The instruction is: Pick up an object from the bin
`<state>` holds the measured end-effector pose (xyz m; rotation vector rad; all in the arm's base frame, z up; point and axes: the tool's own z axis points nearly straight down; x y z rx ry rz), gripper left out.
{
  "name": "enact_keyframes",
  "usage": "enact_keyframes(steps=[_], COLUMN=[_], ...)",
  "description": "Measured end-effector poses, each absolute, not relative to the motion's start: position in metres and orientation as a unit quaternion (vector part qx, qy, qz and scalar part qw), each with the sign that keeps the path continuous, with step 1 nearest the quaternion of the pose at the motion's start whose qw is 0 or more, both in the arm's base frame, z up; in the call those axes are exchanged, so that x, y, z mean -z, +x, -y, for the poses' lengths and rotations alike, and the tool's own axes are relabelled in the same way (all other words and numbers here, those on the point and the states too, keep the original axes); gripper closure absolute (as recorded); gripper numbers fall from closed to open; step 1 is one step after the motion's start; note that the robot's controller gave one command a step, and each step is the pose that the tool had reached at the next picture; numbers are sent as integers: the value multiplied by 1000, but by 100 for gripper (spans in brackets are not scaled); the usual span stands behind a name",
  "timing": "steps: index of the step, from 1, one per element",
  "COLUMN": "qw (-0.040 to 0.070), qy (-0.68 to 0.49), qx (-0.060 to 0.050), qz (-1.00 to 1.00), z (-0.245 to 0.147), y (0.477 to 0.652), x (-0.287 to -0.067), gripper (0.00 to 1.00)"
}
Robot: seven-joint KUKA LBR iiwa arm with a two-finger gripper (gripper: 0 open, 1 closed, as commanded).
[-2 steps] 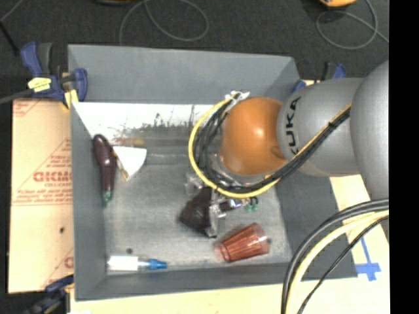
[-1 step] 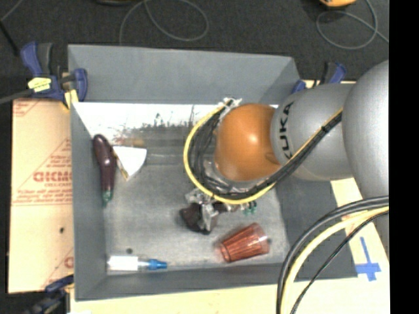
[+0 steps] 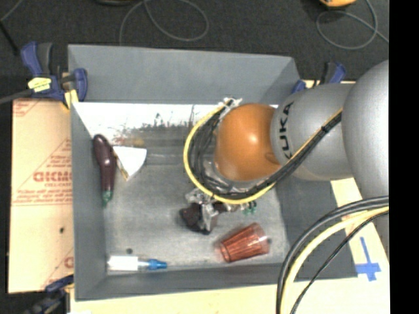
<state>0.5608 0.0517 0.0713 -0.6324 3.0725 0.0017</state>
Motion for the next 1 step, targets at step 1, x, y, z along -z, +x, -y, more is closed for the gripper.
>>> enact_keyframes(steps=[1], qw=[3], qy=[-182], qx=[-1], qz=[-983], z=[-56], y=[561], x=[-148], gripper=[100])
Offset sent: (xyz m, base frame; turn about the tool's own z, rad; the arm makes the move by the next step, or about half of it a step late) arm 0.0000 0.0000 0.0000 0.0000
